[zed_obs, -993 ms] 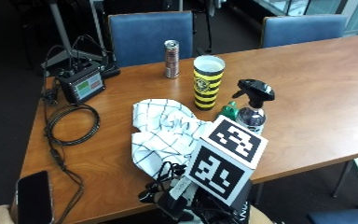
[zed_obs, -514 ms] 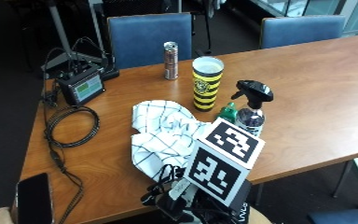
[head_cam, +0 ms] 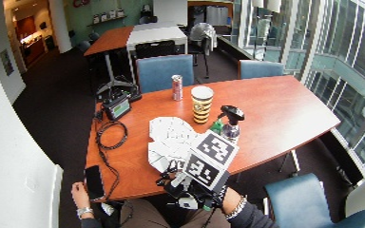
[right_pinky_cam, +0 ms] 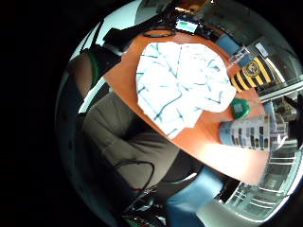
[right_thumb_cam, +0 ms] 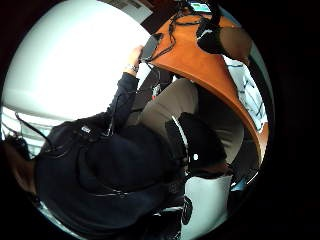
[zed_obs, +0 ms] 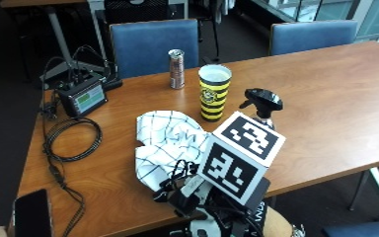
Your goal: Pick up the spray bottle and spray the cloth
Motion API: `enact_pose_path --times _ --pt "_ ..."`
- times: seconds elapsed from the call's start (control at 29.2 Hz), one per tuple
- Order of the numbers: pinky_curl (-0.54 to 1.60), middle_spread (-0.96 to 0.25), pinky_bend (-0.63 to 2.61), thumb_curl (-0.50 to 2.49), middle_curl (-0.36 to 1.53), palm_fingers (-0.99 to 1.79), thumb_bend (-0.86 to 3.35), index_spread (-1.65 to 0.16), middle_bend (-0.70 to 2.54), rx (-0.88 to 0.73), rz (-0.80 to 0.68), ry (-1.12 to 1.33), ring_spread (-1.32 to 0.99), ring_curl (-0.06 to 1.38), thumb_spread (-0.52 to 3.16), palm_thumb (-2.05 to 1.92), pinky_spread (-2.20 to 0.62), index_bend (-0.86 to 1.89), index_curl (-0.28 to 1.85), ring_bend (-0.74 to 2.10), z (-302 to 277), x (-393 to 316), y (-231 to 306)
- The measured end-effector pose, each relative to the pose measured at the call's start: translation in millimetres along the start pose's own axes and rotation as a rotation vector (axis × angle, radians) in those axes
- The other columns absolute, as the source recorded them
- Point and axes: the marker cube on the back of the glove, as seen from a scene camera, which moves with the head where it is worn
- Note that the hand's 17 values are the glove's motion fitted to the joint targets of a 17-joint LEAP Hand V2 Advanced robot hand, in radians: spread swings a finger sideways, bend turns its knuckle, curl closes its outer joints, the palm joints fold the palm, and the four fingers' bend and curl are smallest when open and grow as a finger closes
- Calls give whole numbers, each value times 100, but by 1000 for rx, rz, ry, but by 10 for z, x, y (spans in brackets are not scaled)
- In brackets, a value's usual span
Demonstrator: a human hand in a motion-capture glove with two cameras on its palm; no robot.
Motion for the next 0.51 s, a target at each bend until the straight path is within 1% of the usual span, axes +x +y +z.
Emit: enact_pose_path --times 0.31,0.51 --pt "25 -15 17 25 31 82 11 -39 19 131 91 23 -15 30 114 59 18 17 31 34 -481 386 -100" --pt "25 -15 16 27 33 85 8 -39 19 235 191 55 -15 32 115 61 17 17 32 35 -847 773 -149"
